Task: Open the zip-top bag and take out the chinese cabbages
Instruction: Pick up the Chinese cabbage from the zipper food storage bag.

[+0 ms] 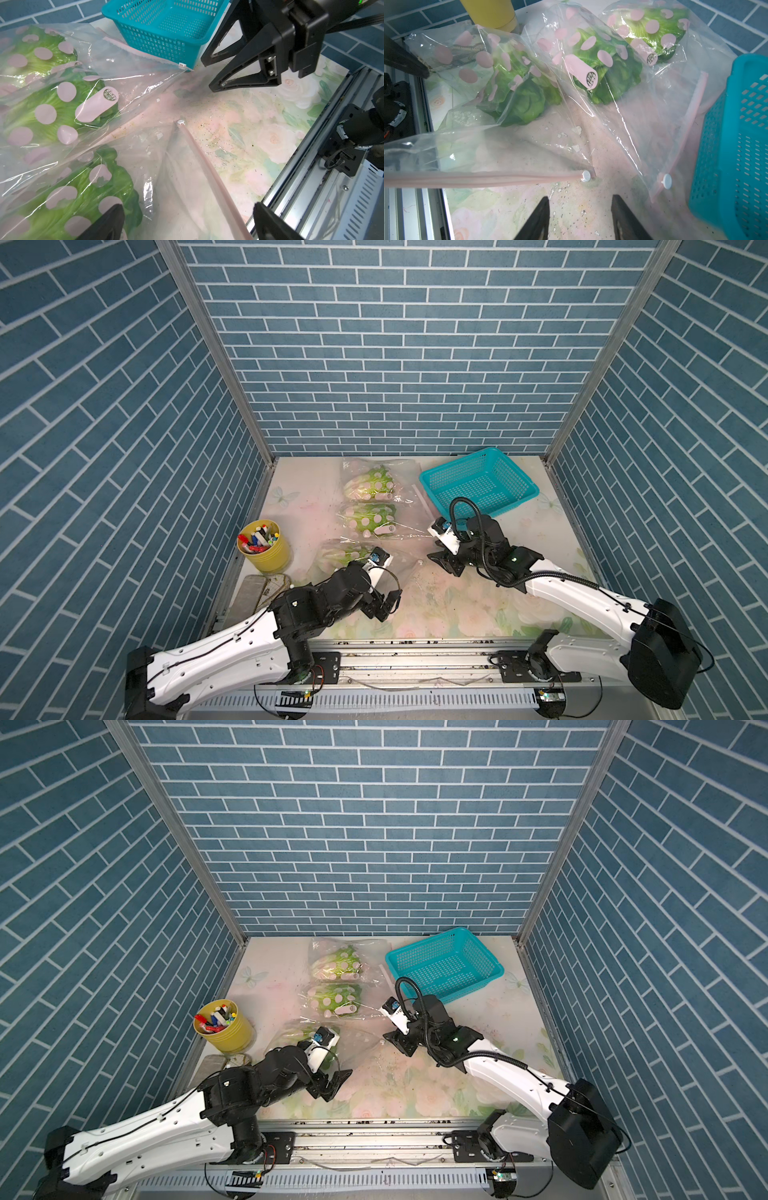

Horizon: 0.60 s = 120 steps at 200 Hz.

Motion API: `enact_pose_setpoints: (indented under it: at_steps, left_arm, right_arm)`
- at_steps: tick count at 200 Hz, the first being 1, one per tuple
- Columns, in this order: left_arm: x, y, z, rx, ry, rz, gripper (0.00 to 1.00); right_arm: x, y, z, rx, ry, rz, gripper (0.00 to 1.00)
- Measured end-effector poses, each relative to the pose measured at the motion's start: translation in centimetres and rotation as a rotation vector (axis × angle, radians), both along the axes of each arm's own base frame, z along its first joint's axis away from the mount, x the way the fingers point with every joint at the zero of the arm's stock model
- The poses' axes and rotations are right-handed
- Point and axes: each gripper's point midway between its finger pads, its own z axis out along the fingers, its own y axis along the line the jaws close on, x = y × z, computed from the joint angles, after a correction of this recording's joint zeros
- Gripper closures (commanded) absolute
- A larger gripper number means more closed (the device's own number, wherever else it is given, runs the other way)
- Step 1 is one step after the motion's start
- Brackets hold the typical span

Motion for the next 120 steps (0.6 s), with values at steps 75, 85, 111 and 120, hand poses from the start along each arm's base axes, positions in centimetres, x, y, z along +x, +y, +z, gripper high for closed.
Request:
enact_pose_setpoints:
  at_steps: [75, 85, 111, 120]
  left_arm:
    - [2.6, -0.7, 4.3, 0.084, -0.083, 0.064, 0.0]
    - [2.7, -1.0, 3.3, 0.12, -0.067, 0.062, 0.0]
    - [3.0, -1.2, 1.7, 0.172, -0.042, 0.063, 0.0]
    - [3.1, -1.1, 1.6, 0.172, -0.04, 0.069, 0.0]
  right_arm:
    - [-2.0, 0.8, -3.9, -0.018, 0.183, -0.059, 0.61]
    - [-2.8, 1.2, -4.5, -0.025, 0.206, -0.049, 0.64]
    - [-4.1, 1.8, -5.0, -0.015, 0.249, -0.035, 0.71]
    - [-4.2, 1.9, -5.0, -0.005, 0.261, -0.041, 0.73]
